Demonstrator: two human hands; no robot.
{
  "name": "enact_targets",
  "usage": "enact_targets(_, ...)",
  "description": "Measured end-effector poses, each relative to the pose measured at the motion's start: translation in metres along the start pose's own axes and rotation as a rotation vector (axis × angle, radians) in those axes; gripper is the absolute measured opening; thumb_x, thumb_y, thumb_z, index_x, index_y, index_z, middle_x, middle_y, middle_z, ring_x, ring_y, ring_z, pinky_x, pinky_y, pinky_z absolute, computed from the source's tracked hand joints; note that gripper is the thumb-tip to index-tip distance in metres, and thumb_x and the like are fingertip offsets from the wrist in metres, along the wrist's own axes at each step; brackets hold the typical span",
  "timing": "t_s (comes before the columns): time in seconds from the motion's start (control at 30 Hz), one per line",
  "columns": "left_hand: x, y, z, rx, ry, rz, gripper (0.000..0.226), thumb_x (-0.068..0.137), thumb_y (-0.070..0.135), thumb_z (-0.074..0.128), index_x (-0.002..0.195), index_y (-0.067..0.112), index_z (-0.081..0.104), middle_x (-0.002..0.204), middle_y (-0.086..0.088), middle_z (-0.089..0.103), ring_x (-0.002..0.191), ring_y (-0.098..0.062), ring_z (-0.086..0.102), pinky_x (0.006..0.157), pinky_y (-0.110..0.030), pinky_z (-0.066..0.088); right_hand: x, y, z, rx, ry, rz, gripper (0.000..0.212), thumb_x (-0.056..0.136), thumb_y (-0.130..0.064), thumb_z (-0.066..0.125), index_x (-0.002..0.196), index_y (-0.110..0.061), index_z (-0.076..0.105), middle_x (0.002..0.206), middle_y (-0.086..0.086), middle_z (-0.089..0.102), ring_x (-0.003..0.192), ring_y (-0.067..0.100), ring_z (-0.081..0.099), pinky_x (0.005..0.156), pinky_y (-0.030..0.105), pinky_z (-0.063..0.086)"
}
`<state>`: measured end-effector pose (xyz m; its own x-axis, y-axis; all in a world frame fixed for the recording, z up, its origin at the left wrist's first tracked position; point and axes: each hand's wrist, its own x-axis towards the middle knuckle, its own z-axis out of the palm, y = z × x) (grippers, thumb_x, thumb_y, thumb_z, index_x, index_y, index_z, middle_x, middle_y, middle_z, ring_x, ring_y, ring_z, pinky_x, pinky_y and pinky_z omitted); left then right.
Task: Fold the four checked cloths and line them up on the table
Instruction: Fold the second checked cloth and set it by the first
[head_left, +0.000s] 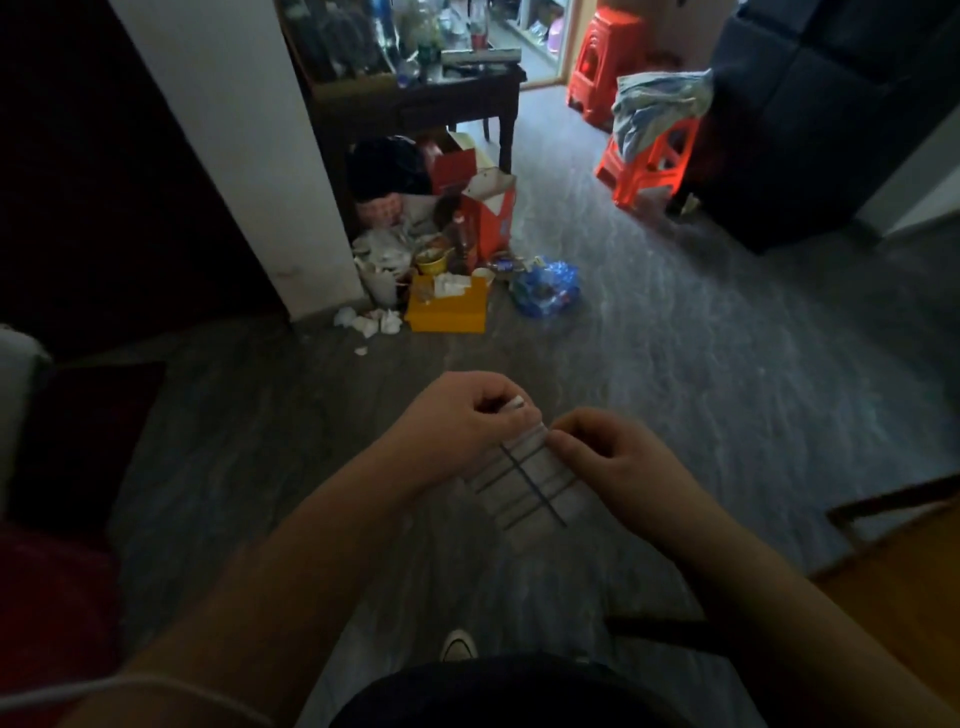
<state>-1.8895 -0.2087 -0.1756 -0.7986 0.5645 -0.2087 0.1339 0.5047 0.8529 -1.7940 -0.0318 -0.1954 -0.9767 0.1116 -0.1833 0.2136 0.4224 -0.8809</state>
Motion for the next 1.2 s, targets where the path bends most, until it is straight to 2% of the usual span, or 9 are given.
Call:
enact_targets(0.2, 0.066, 0.002, 0.015, -0.01, -0.013, -0.056, 0.01, 0.091, 0.032, 0.072, 0.091, 0.024, 0.079, 0.082, 0.008, 0.074, 0.075, 0.0, 0.067, 0.067, -0.019, 0.053, 0.04, 0.022, -0.036, -0.09, 0.076, 0.043, 0.016, 0.096, -0.026, 0.066, 0.081, -0.028, 0.071, 0.077, -0.011, 0.071, 0.07, 0.003, 0.065, 0.067, 0.027, 0.052)
enact_targets(0.37, 0.151, 0.023, 0.034, -0.091, -0.047, -0.107, 0.014, 0.095, 0.034, 0.067, 0.094, 0.025, 0.078, 0.089, 0.006, 0.076, 0.085, -0.01, 0.071, 0.076, -0.028, 0.057, 0.089, 0.051, -0.089, -0.041, 0.194, 0.066, 0.019, 0.096, -0.024, 0.066, 0.077, -0.029, 0.07, 0.073, -0.015, 0.069, 0.066, -0.001, 0.062, 0.061, 0.014, 0.044)
enact_targets(0.5, 0.235, 0.059, 0.055, -0.498, -0.153, -0.313, 0.031, 0.103, 0.039, 0.052, 0.111, 0.017, 0.072, 0.107, -0.01, 0.075, 0.1, -0.028, 0.073, 0.082, -0.043, 0.062, 0.143, 0.078, -0.161, 0.052, 0.36, 0.123, 0.02, 0.097, -0.027, 0.064, 0.077, -0.027, 0.07, 0.069, -0.02, 0.067, 0.064, -0.004, 0.059, 0.058, 0.011, 0.041)
enact_targets(0.6, 0.294, 0.1, 0.08, -0.635, -0.209, -0.37, 0.035, 0.103, 0.035, 0.052, 0.122, 0.008, 0.064, 0.114, -0.022, 0.072, 0.1, -0.032, 0.074, 0.077, -0.043, 0.063, 0.182, 0.102, -0.226, 0.223, 0.526, 0.2, 0.02, 0.097, -0.031, 0.064, 0.082, -0.022, 0.073, 0.074, -0.009, 0.07, 0.067, 0.001, 0.06, 0.063, 0.023, 0.044)
enact_targets(0.7, 0.345, 0.134, 0.107, -0.593, -0.256, -0.338, 0.028, 0.104, 0.025, 0.052, 0.121, 0.007, 0.062, 0.112, -0.023, 0.072, 0.093, -0.03, 0.074, 0.078, -0.04, 0.062, 0.213, 0.118, -0.283, 0.314, 0.644, 0.206, 0.021, 0.099, -0.028, 0.063, 0.082, -0.019, 0.072, 0.072, -0.007, 0.068, 0.065, 0.002, 0.058, 0.059, 0.019, 0.046)
enact_targets(0.83, 0.405, 0.169, 0.14, -0.48, -0.343, -0.317, 0.023, 0.101, 0.017, 0.057, 0.121, 0.008, 0.064, 0.111, -0.017, 0.073, 0.094, -0.022, 0.074, 0.074, -0.032, 0.062, 0.241, 0.138, -0.339, 0.357, 0.708, 0.238, 0.019, 0.101, -0.027, 0.059, 0.089, -0.019, 0.072, 0.076, -0.007, 0.068, 0.063, -0.003, 0.057, 0.056, 0.017, 0.046)
enact_targets(0.97, 0.47, 0.193, 0.177, -0.39, -0.436, -0.261, 0.02, 0.1, 0.01, 0.057, 0.118, 0.008, 0.065, 0.112, -0.013, 0.073, 0.098, -0.026, 0.072, 0.072, -0.03, 0.061, 0.261, 0.162, -0.38, 0.405, 0.768, 0.271, 0.018, 0.102, -0.023, 0.057, 0.089, -0.02, 0.068, 0.074, -0.009, 0.067, 0.064, -0.003, 0.057, 0.058, 0.016, 0.046)
enact_targets(1.1, 0.544, 0.22, 0.214, -0.376, -0.441, -0.24, 0.022, 0.101, 0.007, 0.056, 0.12, -0.001, 0.063, 0.117, -0.024, 0.069, 0.096, -0.028, 0.071, 0.071, -0.029, 0.062, 0.281, 0.187, -0.433, 0.432, 0.761, 0.39, 0.014, 0.102, -0.026, 0.058, 0.098, -0.018, 0.068, 0.087, 0.008, 0.07, 0.072, 0.011, 0.061, 0.068, 0.033, 0.055)
enact_targets(1.2, 0.608, 0.242, 0.245, -0.35, -0.46, -0.179, 0.017, 0.101, 0.012, 0.058, 0.114, 0.005, 0.066, 0.109, -0.018, 0.072, 0.088, -0.023, 0.074, 0.071, -0.029, 0.063, 0.306, 0.21, -0.476, 0.457, 0.746, 0.449, 0.007, 0.1, -0.023, 0.062, 0.102, -0.017, 0.066, 0.083, 0.005, 0.067, 0.064, 0.008, 0.058, 0.06, 0.025, 0.053)
